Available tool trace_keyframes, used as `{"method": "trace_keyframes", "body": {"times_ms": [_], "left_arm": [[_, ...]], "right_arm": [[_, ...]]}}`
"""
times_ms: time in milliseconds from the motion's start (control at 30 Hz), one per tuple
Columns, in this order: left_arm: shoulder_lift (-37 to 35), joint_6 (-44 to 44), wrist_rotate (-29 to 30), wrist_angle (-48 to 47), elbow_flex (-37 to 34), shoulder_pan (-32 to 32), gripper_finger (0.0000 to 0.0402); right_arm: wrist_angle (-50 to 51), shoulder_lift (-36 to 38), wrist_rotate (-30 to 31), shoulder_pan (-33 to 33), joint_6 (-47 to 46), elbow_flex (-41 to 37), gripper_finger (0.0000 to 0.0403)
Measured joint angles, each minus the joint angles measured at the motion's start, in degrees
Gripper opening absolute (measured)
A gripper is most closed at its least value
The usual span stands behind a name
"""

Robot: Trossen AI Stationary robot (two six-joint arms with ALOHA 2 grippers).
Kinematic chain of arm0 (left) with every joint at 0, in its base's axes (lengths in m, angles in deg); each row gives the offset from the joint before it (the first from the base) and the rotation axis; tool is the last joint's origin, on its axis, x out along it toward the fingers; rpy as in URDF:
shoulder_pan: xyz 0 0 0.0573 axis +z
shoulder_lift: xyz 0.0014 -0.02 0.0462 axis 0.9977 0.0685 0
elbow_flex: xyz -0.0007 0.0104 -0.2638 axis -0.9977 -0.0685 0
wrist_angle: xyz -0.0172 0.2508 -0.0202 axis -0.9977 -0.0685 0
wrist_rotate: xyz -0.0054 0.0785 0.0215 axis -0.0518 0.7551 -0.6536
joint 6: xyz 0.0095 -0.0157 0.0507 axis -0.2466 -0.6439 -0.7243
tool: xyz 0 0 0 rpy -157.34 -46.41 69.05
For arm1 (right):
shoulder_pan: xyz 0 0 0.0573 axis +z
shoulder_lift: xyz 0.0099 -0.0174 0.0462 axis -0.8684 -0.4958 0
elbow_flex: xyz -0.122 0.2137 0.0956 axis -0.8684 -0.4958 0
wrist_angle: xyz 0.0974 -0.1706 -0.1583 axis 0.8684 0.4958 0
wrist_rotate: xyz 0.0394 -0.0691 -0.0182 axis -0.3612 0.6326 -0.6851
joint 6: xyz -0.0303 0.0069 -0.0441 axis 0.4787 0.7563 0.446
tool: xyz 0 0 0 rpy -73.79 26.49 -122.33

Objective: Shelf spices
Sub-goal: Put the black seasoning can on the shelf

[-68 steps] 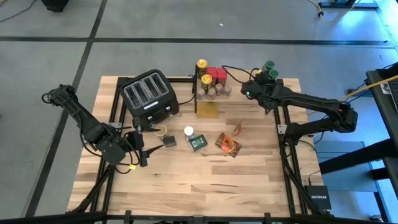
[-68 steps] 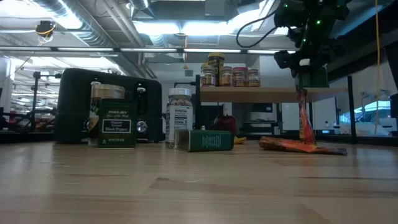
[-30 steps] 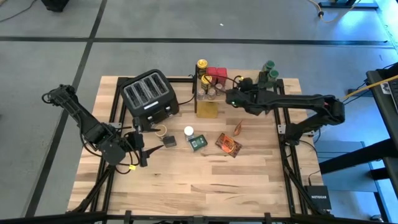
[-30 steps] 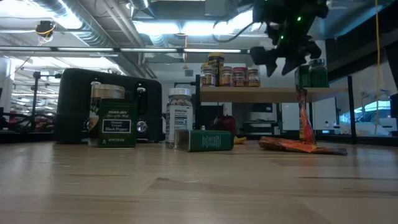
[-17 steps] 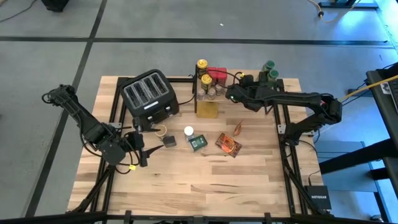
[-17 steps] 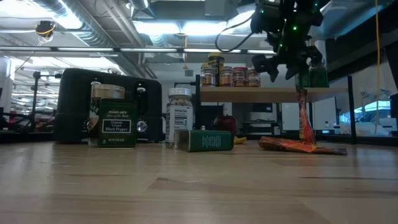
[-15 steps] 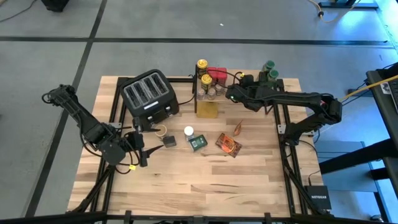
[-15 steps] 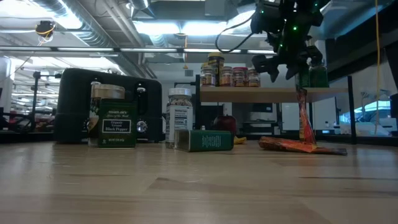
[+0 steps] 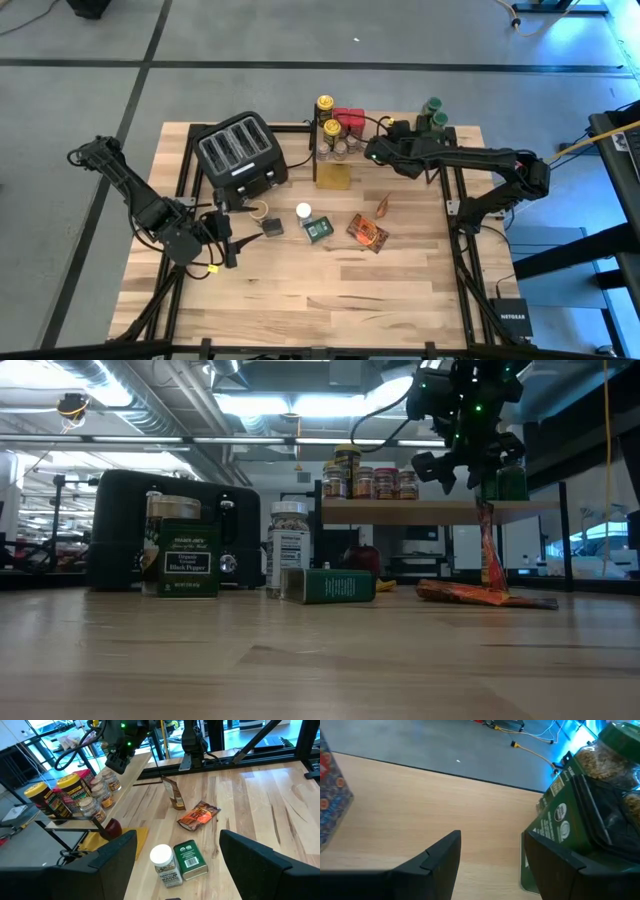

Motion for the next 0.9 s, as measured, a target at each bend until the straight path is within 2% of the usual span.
{"method": "trace_keyframes", "body": {"times_ms": [700,900], "left_arm": [[0.0,0.2,0.0,0.0,0.0,0.0,0.0279],[0.0,0.2,0.0,0.0,0.0,0.0,0.0279]], "right_arm": [[7.5,0.0,0.6,-1.1,-3.4,0.0,0.0220],[6.9,0.0,1.2,-1.0,-3.5,0.0,0.0220]]}}
